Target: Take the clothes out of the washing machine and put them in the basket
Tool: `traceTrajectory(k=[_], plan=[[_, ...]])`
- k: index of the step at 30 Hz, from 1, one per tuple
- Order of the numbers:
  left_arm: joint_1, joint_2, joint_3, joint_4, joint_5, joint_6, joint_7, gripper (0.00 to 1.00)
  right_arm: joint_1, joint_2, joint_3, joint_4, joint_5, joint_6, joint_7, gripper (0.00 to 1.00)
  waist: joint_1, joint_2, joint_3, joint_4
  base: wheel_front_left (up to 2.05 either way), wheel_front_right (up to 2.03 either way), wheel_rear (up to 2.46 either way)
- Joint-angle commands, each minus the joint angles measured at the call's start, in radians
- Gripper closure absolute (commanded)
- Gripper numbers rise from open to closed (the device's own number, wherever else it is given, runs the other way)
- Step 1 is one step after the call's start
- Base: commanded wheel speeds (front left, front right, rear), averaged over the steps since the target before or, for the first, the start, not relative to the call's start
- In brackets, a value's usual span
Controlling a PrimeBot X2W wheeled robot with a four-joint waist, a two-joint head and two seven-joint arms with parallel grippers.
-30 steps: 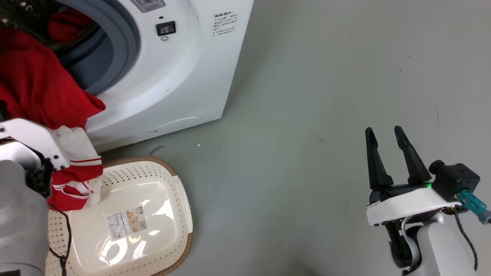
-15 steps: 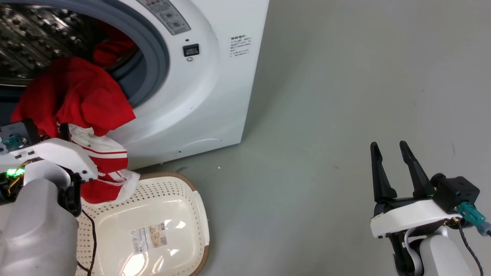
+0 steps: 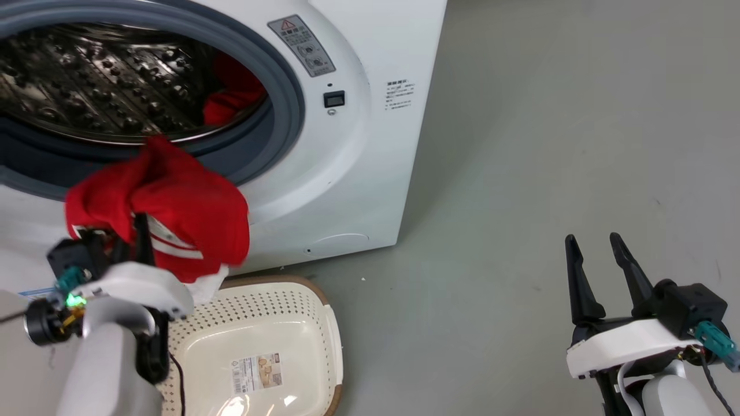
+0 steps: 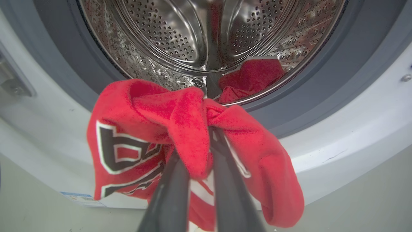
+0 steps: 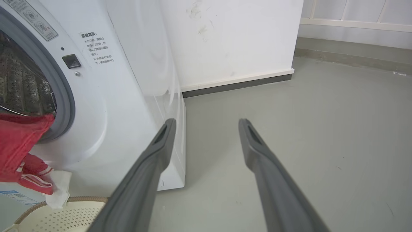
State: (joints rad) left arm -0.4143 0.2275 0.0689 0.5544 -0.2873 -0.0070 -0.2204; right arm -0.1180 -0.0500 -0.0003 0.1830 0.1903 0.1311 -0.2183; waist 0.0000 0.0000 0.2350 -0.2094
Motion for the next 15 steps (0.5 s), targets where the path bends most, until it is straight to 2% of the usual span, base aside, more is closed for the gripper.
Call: traceTrajectory(k=[1,8,15], plan=[[0.024,-0.005,-0.003,-0.022,0.002,0.006,0.002,1.00,0.012,0.000,-0.002,-0.009,-0.009,-0.001,0.006,0.00,0.0000,0.0000,-0.010,0.011,0.00,0.00,0.00],[0.242,-0.072,-0.029,-0.221,-0.017,0.042,0.086,1.00,0.038,0.000,-0.001,-0.043,-0.022,-0.001,0.035,0.00,0.0000,0.0000,-0.029,0.037,0.00,0.00,0.00],[0.365,-0.118,-0.053,-0.233,-0.035,0.066,0.134,1.00,0.028,0.000,0.006,-0.081,-0.024,-0.001,0.052,0.00,0.0000,0.0000,0.005,0.044,0.00,0.00,0.00]])
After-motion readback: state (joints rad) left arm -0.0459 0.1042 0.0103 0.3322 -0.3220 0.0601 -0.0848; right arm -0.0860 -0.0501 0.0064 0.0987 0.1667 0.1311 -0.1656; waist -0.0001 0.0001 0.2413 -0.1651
